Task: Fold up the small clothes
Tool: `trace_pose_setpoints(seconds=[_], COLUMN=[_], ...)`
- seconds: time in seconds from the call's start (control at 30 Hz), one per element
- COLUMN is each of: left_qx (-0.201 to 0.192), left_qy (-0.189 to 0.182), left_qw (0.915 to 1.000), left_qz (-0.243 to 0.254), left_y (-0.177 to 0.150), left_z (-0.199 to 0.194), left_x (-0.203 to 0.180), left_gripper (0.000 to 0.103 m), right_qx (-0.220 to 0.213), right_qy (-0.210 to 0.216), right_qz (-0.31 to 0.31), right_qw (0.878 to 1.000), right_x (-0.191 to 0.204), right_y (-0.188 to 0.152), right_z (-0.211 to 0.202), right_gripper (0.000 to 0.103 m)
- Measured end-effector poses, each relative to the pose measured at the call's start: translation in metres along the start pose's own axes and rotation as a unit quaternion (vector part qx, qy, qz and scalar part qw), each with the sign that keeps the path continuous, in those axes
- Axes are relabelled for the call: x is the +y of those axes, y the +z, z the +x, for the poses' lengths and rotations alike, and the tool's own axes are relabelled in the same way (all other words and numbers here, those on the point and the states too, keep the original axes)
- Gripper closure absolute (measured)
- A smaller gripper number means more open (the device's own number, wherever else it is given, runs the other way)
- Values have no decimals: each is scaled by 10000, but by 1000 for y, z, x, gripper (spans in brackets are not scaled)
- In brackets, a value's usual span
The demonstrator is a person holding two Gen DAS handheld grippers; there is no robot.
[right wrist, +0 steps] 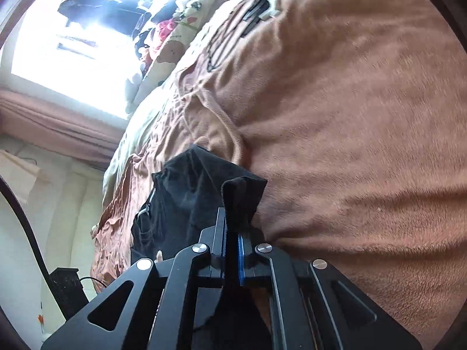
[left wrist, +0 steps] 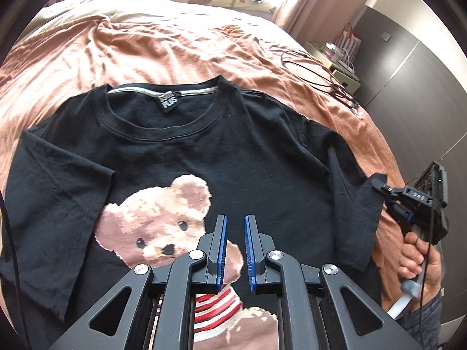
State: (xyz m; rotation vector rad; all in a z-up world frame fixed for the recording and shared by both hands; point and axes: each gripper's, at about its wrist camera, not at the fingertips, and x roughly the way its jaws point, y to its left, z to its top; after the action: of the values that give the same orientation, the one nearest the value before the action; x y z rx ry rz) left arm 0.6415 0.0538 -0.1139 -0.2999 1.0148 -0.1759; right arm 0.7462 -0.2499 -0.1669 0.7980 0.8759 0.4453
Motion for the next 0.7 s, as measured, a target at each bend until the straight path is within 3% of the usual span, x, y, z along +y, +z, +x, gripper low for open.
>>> trace_pose_setpoints(seconds=[0.2,0.33,0.7], left_qx=[-53,-132,-195], left_qy=[-77,-87,-57], left_qw=[9998,9996,9990], left_qz=[-173,-230,-392], left_y=[-2,-1,-2], left_z=[-11,-22,-36], left_x=[19,29,54], left_gripper=[91,91,91], right_qx=[28,134,802], right_qy=[244,387,305], right_qz=[-848,-1271,-2249], right_qw=[9961,9910,9706], right_x=[71,96,157], right_y=[-9,-16,-38], right_z=[7,7,81], right_gripper=[101,101,101])
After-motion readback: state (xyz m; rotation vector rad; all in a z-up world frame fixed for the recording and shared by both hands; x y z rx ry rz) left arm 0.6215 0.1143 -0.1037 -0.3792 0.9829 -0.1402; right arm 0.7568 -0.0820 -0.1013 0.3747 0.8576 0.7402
